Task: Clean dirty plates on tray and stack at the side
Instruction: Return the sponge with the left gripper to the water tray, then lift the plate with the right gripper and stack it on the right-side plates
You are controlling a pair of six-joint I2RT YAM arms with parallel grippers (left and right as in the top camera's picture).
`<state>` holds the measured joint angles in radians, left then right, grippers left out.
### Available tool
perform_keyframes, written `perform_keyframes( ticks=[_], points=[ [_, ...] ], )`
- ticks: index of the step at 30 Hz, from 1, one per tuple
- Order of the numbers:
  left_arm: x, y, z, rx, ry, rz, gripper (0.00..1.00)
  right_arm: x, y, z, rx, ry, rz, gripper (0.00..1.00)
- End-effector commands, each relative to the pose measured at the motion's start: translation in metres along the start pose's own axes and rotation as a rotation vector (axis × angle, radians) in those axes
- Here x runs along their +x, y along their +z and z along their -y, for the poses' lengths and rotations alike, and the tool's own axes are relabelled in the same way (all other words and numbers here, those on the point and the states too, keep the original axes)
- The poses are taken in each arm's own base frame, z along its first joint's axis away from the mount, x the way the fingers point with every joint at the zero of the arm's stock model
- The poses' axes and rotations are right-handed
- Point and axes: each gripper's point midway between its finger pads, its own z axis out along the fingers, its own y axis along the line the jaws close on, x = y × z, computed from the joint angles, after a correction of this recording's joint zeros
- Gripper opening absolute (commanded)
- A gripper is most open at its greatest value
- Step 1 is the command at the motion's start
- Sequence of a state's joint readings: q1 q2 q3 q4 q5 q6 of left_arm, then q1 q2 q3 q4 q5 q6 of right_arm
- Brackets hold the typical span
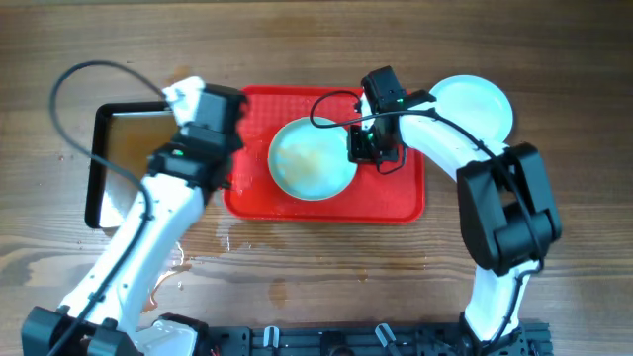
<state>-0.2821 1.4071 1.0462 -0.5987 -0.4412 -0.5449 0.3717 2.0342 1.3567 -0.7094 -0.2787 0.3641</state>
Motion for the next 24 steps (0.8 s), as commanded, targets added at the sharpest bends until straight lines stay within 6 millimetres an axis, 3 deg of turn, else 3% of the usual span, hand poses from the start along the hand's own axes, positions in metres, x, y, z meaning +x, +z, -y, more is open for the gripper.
perform_keyframes(
  ticks=[1,5,10,12,17,24],
  points=[
    [0.005,0.015,-0.019,0.100,-0.168,-0.150,0.04,-0.027,-0.067,-0.002,0.140,-0.074,0.213,0.04],
    [0.000,0.024,-0.045,0.147,-0.294,-0.222,0.04,-0.030,-0.116,-0.013,0.267,-0.191,0.356,0.04],
    [0.004,0.030,-0.094,0.052,-0.403,-0.267,0.04,-0.032,-0.183,-0.032,0.476,-0.300,0.599,0.04],
    [0.005,0.030,-0.104,0.029,-0.425,-0.277,0.04,-0.033,-0.200,-0.040,0.546,-0.365,0.665,0.04],
    [0.005,0.031,-0.113,0.028,-0.458,-0.284,0.04,-0.040,-0.246,-0.061,0.836,-0.554,0.822,0.04],
    [0.004,0.031,-0.113,0.029,-0.459,-0.284,0.04,-0.045,-0.317,-0.108,1.192,-0.723,0.985,0.04]
  ],
)
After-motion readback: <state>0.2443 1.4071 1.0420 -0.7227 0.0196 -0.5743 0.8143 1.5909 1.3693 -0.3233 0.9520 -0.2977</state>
